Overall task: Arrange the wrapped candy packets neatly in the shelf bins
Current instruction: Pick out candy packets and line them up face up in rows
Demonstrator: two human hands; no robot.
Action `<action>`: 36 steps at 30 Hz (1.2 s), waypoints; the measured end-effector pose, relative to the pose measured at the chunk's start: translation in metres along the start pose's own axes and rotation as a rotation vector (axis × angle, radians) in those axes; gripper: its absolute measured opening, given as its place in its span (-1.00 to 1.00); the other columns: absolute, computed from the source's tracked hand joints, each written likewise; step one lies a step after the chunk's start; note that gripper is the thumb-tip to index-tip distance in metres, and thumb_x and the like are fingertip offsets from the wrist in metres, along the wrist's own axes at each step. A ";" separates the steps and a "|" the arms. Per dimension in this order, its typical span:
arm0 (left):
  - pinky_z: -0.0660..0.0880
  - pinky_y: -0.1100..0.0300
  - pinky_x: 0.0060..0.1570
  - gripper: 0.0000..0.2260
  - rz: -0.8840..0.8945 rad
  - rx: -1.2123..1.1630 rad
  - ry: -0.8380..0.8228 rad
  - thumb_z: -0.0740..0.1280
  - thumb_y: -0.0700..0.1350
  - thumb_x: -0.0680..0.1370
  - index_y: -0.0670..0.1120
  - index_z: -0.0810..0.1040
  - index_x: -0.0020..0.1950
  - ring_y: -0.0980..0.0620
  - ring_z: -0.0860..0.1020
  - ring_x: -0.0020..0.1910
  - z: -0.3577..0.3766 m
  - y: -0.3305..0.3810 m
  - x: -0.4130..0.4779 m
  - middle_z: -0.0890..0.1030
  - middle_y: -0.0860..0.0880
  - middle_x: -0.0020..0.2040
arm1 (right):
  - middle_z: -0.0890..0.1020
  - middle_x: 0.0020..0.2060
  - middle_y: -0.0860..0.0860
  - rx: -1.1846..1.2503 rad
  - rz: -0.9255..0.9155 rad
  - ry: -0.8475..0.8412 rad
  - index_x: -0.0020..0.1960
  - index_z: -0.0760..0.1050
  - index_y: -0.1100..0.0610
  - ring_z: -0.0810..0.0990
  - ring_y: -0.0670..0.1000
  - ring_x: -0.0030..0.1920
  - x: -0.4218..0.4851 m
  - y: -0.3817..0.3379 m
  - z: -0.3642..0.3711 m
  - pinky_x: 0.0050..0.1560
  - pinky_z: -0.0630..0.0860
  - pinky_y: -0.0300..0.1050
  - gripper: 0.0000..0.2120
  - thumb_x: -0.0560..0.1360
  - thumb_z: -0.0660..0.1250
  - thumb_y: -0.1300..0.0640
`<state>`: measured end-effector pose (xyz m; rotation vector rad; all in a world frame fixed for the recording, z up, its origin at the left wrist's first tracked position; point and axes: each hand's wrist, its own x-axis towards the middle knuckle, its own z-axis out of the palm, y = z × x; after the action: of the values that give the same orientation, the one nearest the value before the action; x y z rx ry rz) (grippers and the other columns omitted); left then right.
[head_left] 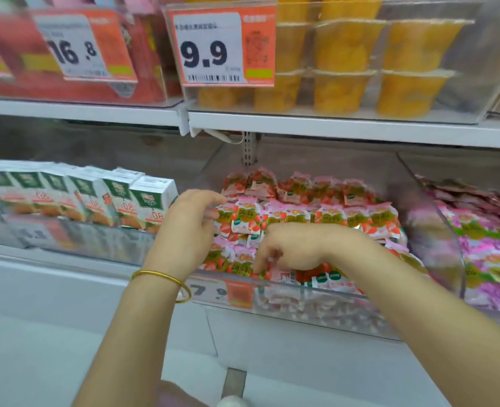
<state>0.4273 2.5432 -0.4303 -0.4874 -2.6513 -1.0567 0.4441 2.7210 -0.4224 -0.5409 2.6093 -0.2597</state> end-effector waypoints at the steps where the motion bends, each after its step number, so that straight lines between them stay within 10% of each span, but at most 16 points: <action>1: 0.37 0.38 -0.06 -0.56 -0.002 -0.007 -0.003 0.13 -0.46 0.44 -0.09 0.53 0.16 0.14 0.51 -0.04 0.000 0.000 0.000 0.46 -0.02 0.17 | 0.37 -0.16 -0.27 -0.014 0.004 -0.031 0.18 0.57 -0.03 0.43 -0.11 -0.11 0.001 -0.001 0.000 0.08 0.48 -0.04 -0.48 0.46 0.12 0.46; 10: 0.41 0.26 0.06 -0.62 0.014 -0.029 0.012 0.15 -0.39 0.48 -0.03 0.54 0.14 0.11 0.53 0.02 -0.001 0.004 -0.002 0.47 0.00 0.17 | 0.55 -0.20 0.19 -0.032 0.072 0.112 -0.24 0.48 0.20 0.43 0.05 -0.29 0.004 -0.005 0.001 -0.23 0.42 -0.09 -0.72 0.50 0.29 0.00; 14: 0.43 0.22 0.14 -0.65 0.011 -0.027 0.008 0.16 -0.37 0.51 -0.03 0.54 0.15 0.06 0.52 0.08 -0.001 0.005 -0.001 0.48 -0.02 0.18 | 0.42 -0.39 0.00 -0.038 0.143 0.240 -0.36 0.31 0.11 0.42 0.02 -0.33 -0.003 -0.005 -0.004 -0.33 0.37 -0.13 -0.69 0.39 0.43 0.14; 23: 0.45 0.22 0.08 -0.64 0.004 -0.038 -0.001 0.17 -0.37 0.50 -0.03 0.54 0.16 0.08 0.53 0.04 0.002 0.012 0.000 0.46 -0.02 0.19 | 0.45 -0.17 0.02 0.449 0.116 0.414 0.02 0.56 0.13 0.52 0.01 -0.26 -0.010 0.000 -0.003 -0.13 0.62 0.01 -0.77 0.40 0.44 0.33; 36: 0.38 0.29 0.03 -0.67 0.004 -0.014 0.003 0.19 -0.33 0.52 -0.03 0.53 0.18 0.09 0.52 0.07 0.008 0.014 0.003 0.47 -0.01 0.20 | 0.42 -0.03 -0.04 -0.069 0.127 0.435 0.02 0.50 0.02 0.45 -0.01 -0.02 -0.016 0.003 0.004 -0.06 0.45 -0.07 -0.70 0.36 0.49 -0.01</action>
<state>0.4287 2.5593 -0.4265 -0.4935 -2.6403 -1.0753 0.4580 2.7298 -0.4204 -0.3706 3.0699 -0.2707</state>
